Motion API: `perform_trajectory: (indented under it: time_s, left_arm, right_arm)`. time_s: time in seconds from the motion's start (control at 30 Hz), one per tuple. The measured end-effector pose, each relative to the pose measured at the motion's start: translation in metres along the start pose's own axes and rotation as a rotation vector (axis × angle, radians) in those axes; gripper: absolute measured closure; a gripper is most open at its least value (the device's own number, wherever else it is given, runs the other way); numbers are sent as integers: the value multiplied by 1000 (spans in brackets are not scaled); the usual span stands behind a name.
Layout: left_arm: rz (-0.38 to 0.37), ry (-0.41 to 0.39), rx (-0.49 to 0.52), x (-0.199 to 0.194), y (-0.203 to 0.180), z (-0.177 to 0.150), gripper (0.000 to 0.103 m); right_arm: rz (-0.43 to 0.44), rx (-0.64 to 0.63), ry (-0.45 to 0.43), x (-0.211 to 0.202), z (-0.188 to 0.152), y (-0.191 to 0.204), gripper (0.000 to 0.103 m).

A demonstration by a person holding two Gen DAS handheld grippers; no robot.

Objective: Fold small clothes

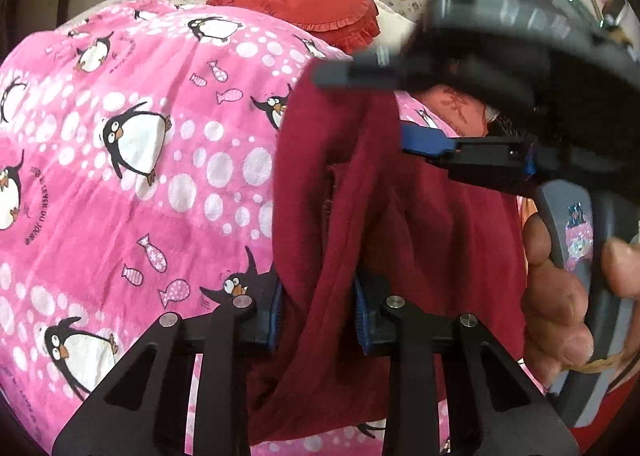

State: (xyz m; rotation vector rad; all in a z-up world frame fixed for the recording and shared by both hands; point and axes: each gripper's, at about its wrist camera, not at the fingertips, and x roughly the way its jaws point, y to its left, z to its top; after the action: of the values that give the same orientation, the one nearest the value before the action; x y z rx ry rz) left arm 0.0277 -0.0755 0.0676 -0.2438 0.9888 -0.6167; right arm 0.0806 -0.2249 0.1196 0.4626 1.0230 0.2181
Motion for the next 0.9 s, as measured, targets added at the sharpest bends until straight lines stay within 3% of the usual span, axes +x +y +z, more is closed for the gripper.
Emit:
perform_trajectory:
  time_s: [0.1,0.2,0.3,0.43,0.63,0.9]
  left_arm:
    - [6,-5,8,-5,-9,-6,76]
    - [2,-5,3,-10,-14,-7,76]
    - [-4,-8,11,-15,-18,-8,76]
    - [-33,-21,19,-32,-32,-8,76]
    - [-88,-19,63,-41,-81,-3,76]
    - [-113,21,131,-20,-144,-10,76]
  right_arm:
    - [-37,-48,-2,0,-2,10,40]
    - [-112,-91,55,14,-6,15,40]
    - [-117,-119,37,16,-13,13,61]
    - [-65,-127,-33,-14,-18,8,77]
    - [-50,-124,-122,-71,-16,-12,83]
    - [-44,-66,-191,-126,-30,-69,89]
